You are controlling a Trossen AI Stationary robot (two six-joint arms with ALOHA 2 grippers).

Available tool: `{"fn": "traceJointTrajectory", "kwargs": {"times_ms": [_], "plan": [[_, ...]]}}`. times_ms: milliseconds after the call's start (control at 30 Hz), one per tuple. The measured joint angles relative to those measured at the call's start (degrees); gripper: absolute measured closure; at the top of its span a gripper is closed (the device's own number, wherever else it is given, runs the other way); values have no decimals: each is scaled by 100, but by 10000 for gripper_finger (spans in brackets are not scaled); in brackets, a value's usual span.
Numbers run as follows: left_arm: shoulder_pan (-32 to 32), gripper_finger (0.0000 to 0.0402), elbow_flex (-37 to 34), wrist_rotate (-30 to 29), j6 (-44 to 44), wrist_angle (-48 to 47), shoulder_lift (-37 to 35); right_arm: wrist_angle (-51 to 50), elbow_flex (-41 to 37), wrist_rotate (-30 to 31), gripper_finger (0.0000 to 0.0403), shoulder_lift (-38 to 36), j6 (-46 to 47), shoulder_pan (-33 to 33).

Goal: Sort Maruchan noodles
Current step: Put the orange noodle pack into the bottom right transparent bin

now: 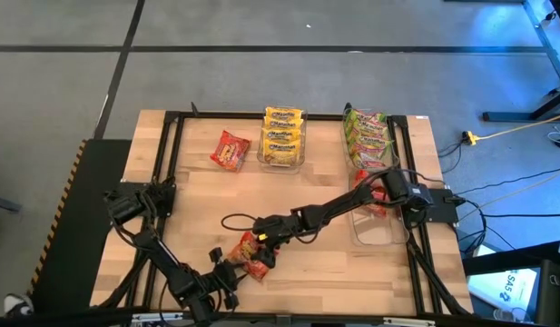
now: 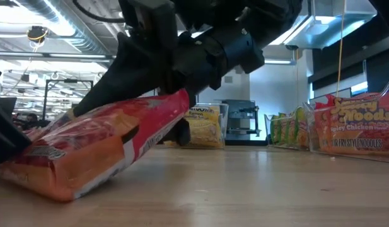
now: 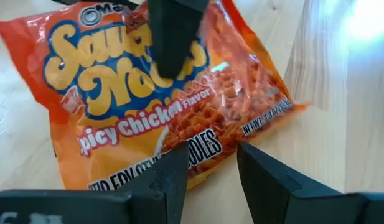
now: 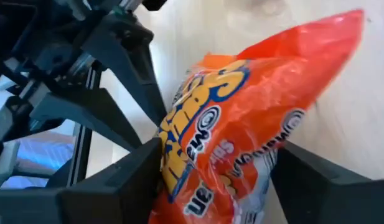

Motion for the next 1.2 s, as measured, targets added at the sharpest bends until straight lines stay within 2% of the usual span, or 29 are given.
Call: {"fn": "traceJointTrajectory", "kwargs": {"times_ms": [400,600,800,967,1200], "plan": [[34,269,0,-76,12,-57,-27,69,4,-213,243,70,-463,2],[-40,269,1,362,10,-330,-384,-138,4,-274,299,-82,-1063,2],[-255,269,4,310,11,-477,-734,-1123,-2,-245,325,-645,-1851,10],[-355,269,4,110,1,-485,-754,-2238,-4,179,327,-1227,-2518,105],[-355,269,4,82,-2,-483,-754,-3750,-177,863,328,-2192,-2850,443]]}}
